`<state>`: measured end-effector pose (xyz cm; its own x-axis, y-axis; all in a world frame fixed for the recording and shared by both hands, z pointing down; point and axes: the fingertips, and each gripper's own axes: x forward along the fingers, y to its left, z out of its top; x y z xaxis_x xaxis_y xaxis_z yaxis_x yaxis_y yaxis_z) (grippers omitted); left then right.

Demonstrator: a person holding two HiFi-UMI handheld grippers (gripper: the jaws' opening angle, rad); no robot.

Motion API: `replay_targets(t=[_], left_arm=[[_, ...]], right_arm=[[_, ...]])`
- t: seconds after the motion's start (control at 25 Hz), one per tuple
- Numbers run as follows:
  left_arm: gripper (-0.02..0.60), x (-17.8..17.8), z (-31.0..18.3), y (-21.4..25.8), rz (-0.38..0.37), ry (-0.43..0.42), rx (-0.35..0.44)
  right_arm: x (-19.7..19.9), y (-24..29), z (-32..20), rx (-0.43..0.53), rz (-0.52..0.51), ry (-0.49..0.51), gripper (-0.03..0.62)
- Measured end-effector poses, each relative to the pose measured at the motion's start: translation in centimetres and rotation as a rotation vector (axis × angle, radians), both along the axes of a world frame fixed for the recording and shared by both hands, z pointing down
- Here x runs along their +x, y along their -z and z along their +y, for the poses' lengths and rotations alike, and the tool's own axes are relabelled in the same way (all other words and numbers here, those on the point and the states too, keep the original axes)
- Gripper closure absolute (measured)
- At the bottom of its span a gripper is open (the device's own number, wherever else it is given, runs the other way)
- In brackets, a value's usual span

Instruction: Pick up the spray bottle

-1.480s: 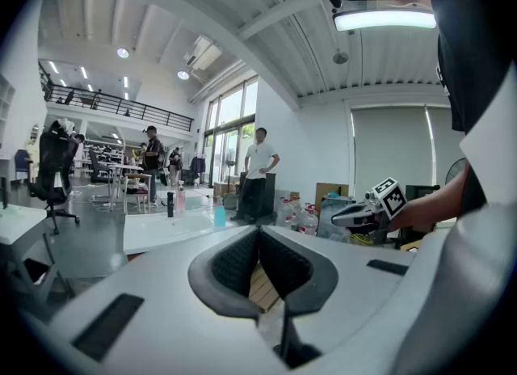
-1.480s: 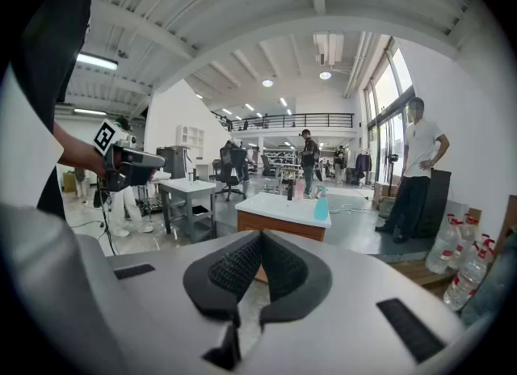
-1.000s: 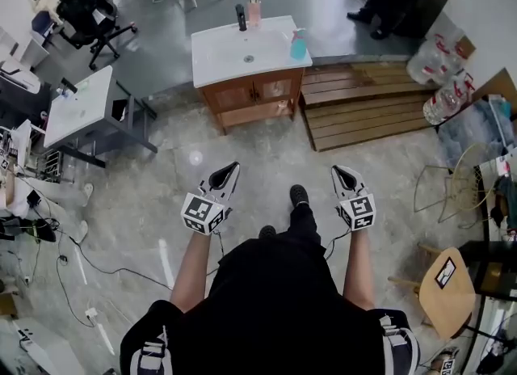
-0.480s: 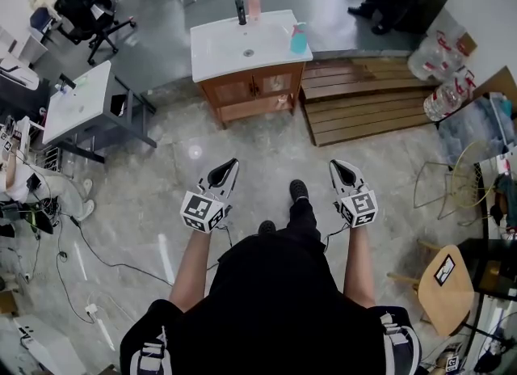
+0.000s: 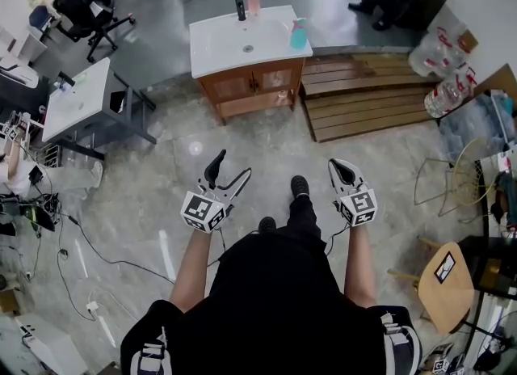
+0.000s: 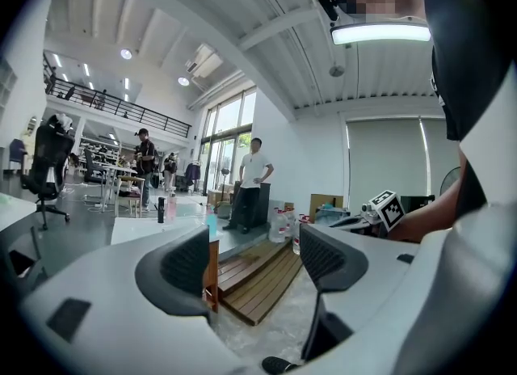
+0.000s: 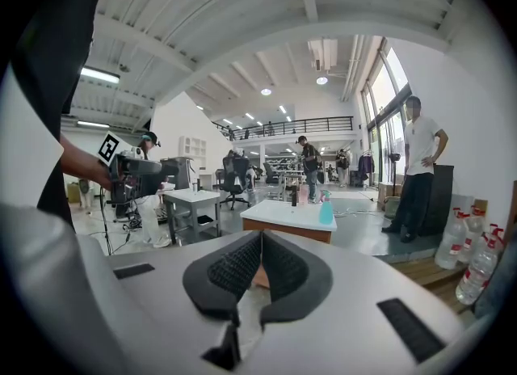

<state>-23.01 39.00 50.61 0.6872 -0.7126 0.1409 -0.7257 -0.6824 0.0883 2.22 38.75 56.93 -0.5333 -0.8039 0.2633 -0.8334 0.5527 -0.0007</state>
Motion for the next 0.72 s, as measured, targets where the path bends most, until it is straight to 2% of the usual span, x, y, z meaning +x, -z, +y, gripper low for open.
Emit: replay_targets(t=[0.36,0.72], left_arm=[[0.256,0.8,-2.8,0.0,0.01,0.026,-0.006],[0.256,4.4,-8.9,-0.5,0.001,0.039,-0.041]], right_arm=[[1.3,-1.1,-2.3,-0.033,-0.026,0.001,0.557],[4.1,-1.2,-9.1,-0.054,-0.035,0.025,0.542]])
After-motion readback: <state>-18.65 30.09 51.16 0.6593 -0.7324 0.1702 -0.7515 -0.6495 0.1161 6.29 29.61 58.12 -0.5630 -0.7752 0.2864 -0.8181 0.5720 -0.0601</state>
